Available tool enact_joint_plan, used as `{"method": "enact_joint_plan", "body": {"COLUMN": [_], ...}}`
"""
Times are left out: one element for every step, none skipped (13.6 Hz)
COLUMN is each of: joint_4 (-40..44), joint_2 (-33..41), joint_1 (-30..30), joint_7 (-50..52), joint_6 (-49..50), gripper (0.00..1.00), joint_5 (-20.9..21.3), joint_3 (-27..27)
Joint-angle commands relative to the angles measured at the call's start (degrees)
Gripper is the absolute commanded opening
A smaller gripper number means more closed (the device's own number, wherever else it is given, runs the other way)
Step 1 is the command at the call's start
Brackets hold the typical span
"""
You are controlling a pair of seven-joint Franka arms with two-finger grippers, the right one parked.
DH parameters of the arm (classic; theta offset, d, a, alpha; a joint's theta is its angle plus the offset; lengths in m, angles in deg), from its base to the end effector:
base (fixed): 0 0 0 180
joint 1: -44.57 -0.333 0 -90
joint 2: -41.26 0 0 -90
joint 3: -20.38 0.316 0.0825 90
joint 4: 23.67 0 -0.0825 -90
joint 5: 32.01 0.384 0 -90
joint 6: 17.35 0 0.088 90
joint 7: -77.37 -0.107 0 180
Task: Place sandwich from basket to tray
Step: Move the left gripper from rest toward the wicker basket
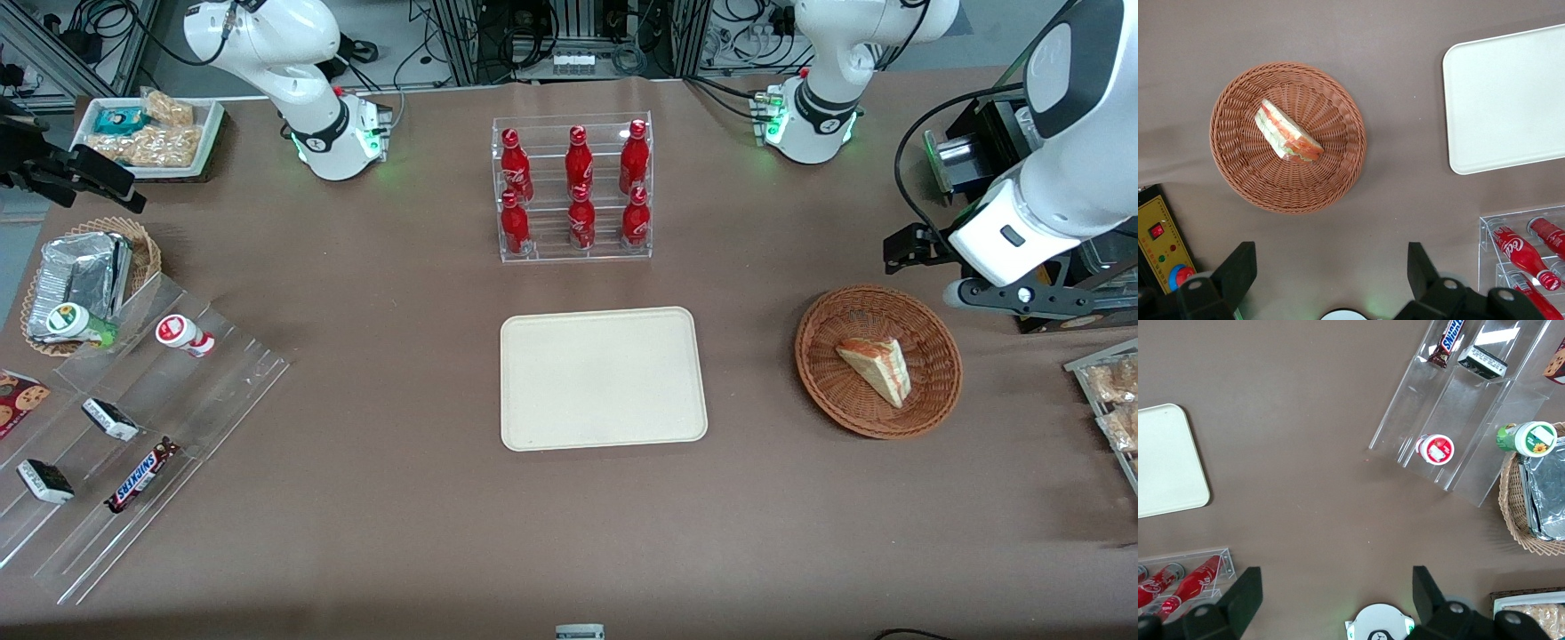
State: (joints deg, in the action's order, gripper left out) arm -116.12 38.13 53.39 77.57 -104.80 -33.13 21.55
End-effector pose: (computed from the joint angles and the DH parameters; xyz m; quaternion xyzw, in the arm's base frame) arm 0.5565 -0.0772 0.5704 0.9954 -0.0645 -0.0713 0.0043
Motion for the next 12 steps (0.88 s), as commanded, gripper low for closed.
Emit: {"method": "enact_joint_plan", "body": {"joint_4": [0.43,0.43,0.43,0.43,0.43,0.52,0.52,0.52,0.52,0.52,0.6,0.52], "joint_2": [-0.12,-0.12,-0.12,-0.04,-0.04,-0.04,0.05,0.05,0.05,-0.04,-0.04,-0.12], "joint_1": [0.06,0.06,0.06,0.06,0.06,0.06,0.06,0.06,0.06,0.06,0.06,0.06], "joint_7": [0.33,0.33,0.33,0.33,0.42,0.5,0.51,0.33,0.24,0.16,0.15,-0.02], "joint_6": [0.61,0.7,0.7,0.62,0.7,0.62,0.7,0.62,0.61,0.44,0.53,0.53], "gripper": [1.0,1.0,1.0,1.0,1.0,1.0,1.0,1.0,1.0,1.0,1.0,1.0], "joint_5": [-0.11,-0.11,-0.11,-0.11,-0.11,-0.11,-0.11,-0.11,-0.11,-0.11,-0.11,-0.11], "joint_3": [-0.02,-0.02,-0.02,-0.02,-0.02,-0.02,-0.02,-0.02,-0.02,-0.02,-0.02,-0.02]}}
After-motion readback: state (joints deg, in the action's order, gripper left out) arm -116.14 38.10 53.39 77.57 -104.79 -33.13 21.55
